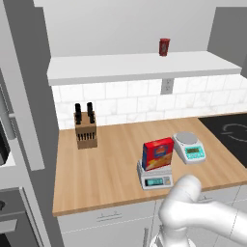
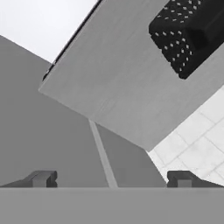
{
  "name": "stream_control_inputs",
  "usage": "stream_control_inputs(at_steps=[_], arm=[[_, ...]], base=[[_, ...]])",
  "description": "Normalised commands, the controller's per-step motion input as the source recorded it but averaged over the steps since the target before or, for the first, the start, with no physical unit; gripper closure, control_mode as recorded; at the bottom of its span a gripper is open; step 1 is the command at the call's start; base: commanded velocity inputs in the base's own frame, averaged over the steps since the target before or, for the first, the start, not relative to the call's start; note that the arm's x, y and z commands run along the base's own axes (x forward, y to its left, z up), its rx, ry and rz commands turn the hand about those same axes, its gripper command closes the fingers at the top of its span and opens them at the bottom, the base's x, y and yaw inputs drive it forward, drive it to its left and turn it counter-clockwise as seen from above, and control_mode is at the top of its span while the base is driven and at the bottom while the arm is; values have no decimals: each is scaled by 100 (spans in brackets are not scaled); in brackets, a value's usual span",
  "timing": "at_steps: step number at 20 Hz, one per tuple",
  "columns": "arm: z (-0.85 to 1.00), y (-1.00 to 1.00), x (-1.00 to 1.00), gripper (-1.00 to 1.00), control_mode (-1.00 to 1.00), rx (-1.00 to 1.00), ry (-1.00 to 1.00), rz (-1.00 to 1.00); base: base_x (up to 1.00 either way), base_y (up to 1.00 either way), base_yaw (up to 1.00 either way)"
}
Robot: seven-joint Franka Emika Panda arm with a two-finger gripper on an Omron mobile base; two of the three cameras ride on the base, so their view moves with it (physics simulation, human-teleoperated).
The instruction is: Pick the boxed food and place it on the digital scale for weighing, and close the cabinet.
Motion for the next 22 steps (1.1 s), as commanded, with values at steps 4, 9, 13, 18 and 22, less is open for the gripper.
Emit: stream_control_inputs(at_steps=[4, 9, 13, 18, 22], arm=[[43, 57, 1, -100, -100, -20, -24, 38], [30, 99, -2, -100, -100, -30, -26, 43], [64, 100, 0, -100, -100, -38, -11, 28], [70, 100, -4, -100, -100, -48, -12, 9], [21, 100, -5, -100, -100, -48, -12, -1]], base=[[0, 0, 0], [0, 0, 0], [0, 0, 0], [0, 0, 0], [0, 0, 0]])
